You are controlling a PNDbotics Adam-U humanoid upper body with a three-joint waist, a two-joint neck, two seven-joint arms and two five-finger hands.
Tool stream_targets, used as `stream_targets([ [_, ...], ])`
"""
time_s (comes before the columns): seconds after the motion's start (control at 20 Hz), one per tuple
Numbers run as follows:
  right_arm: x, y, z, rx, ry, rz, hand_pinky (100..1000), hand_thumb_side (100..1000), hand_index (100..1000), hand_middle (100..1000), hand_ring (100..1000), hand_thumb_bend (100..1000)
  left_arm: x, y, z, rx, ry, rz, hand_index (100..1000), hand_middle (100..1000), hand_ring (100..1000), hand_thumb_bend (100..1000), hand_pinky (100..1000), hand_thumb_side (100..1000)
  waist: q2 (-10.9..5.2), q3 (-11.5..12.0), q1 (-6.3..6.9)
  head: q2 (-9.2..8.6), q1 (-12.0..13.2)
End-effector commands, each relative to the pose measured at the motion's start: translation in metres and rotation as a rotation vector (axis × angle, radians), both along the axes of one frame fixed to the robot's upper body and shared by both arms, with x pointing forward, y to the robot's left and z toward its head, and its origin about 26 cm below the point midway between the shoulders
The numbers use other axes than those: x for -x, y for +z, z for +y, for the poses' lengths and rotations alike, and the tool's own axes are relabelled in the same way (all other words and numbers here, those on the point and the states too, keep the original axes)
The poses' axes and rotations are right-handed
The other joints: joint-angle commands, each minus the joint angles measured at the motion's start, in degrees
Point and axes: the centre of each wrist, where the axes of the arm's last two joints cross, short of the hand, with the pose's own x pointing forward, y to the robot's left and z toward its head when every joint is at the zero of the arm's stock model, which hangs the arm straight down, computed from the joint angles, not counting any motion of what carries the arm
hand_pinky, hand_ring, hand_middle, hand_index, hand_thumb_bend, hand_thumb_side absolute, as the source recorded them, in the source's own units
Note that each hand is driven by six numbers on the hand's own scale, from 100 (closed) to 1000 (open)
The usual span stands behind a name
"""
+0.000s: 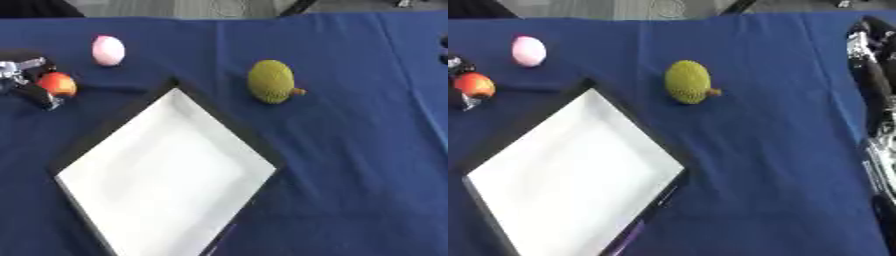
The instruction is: Pick up objects on the table and place them in the box.
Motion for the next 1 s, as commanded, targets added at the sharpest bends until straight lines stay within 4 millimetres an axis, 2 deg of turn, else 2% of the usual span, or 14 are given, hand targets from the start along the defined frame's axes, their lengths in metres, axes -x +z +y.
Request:
stream_targets([
  [0.05, 0.002, 0.008, -0.004, 0.031, -0.007, -0.022, 884, 663, 895, 854, 878, 100, 0.019, 0.053, 0.000, -0.019, -0.038, -0.099, 670, 680, 757, 110, 773, 148, -0.57, 0.1, 0.00, -0.26, -0.1],
  [0.2, 0.003, 0.009, -0.005, 0.034, -0.013, -0.024, 884, 659, 895, 855, 878, 100, 0.037, 0.085, -0.011, -0.033, -0.077, -0.169, 678, 684, 757, 119, 772, 120, -0.75, 0.3, 0.28, -0.21, -0.3],
  [0.35, 0.003, 0.009, -0.006, 0.036, -0.016, -0.024, 884, 656, 895, 857, 879, 100, 0.051, 0.105, -0.018, -0.053, -0.094, -0.192, 715, 712, 766, 151, 780, 162, -0.92, 0.5, 0.46, -0.37, -0.4],
  [0.6, 0.004, 0.009, -0.007, 0.040, -0.022, -0.024, 884, 655, 894, 858, 879, 100, 0.060, 0.119, -0.025, -0.043, -0.115, -0.211, 698, 689, 756, 122, 772, 143, -1.12, 0.6, 0.68, -0.68, -0.4],
  [0.9, 0.004, 0.010, -0.010, 0.037, -0.034, -0.027, 885, 650, 895, 858, 880, 100, 0.086, 0.142, -0.065, 0.014, -0.291, -0.304, 669, 660, 744, 100, 764, 129, -1.50, 1.1, 0.60, 0.05, -0.6],
  [0.95, 0.004, 0.010, -0.011, 0.037, -0.036, -0.029, 885, 662, 895, 858, 880, 100, 0.090, 0.147, -0.071, 0.014, -0.317, -0.315, 655, 654, 741, 100, 764, 194, -1.61, 1.2, 0.60, 0.28, -0.6],
  [1.0, 0.005, 0.011, -0.012, 0.039, -0.038, -0.031, 885, 647, 895, 858, 880, 100, 0.095, 0.151, -0.077, 0.014, -0.345, -0.324, 651, 651, 740, 100, 763, 126, -1.72, 1.3, 0.60, 0.44, -0.7],
])
